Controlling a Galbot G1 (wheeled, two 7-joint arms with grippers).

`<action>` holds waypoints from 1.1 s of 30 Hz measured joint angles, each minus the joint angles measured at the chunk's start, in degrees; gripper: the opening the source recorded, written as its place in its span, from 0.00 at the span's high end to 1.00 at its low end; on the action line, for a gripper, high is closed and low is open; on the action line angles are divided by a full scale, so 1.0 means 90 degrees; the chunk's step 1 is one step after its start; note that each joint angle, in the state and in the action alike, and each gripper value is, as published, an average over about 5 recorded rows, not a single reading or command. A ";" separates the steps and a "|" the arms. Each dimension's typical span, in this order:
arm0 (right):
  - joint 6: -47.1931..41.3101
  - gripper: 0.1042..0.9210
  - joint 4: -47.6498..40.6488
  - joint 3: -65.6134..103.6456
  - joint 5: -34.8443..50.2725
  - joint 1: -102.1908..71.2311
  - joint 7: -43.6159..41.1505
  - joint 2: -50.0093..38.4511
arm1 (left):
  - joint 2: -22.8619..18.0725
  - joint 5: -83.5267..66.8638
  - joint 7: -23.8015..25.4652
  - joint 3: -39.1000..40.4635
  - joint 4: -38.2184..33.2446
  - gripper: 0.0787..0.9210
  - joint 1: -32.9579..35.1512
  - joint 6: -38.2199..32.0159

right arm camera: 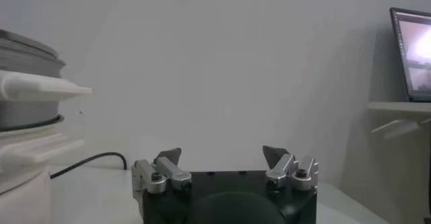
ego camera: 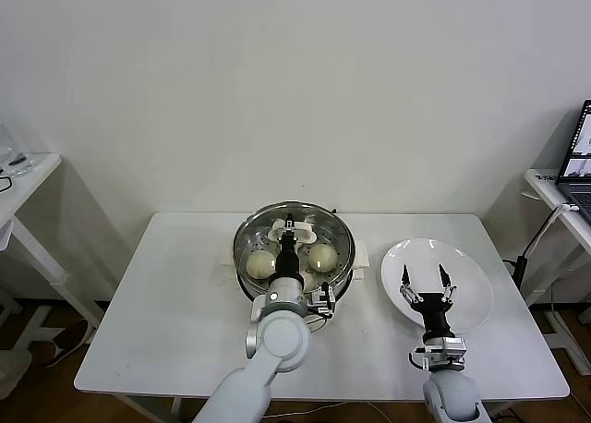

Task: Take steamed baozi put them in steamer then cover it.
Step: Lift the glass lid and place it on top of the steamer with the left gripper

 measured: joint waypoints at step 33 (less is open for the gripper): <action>0.0010 0.12 -0.0003 0.0032 -0.0002 0.0026 -0.0010 -0.0019 | -0.0038 0.0046 -0.0060 -0.0041 0.0090 0.84 0.0087 -0.0130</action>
